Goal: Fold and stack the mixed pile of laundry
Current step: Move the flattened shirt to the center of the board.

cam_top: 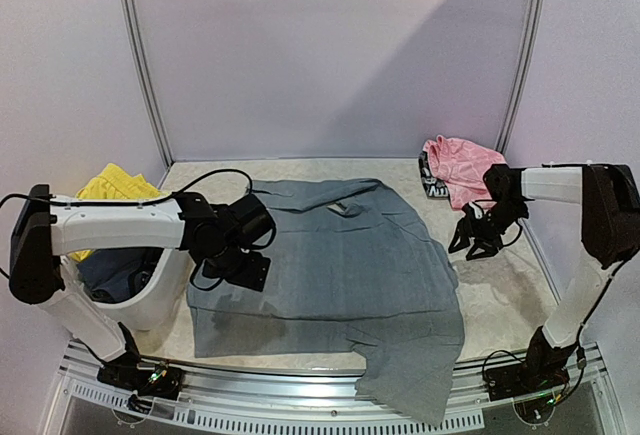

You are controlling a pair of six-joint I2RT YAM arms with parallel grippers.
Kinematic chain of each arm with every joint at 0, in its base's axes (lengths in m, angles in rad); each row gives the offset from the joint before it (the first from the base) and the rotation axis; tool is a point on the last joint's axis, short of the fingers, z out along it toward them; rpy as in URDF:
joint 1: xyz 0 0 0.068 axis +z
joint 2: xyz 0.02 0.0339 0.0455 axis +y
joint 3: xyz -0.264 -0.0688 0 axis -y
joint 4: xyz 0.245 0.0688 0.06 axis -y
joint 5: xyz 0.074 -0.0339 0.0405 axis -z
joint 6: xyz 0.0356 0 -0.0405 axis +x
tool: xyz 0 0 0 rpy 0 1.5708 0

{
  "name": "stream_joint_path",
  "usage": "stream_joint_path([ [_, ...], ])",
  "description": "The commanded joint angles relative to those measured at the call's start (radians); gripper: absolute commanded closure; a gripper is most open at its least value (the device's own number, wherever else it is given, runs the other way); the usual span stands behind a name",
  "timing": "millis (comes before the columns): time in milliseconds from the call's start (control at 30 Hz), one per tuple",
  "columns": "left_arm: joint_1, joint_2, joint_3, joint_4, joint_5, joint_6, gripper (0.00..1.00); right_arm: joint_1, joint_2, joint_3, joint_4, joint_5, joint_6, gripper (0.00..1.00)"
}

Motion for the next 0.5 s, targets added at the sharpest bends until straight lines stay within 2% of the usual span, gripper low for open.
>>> stream_joint_path([
  [0,0.012,-0.024,-0.037,0.003,0.018,-0.04,0.16,0.003,0.074,0.054,0.029,-0.041,-0.008,0.41],
  [300,0.013,-0.03,-0.085,-0.004,0.01,-0.088,0.2,0.046,0.175,0.12,0.02,-0.013,-0.016,0.47],
  [467,0.026,-0.038,-0.113,-0.009,0.009,-0.107,0.22,0.077,0.228,0.146,0.016,-0.001,-0.021,0.58],
])
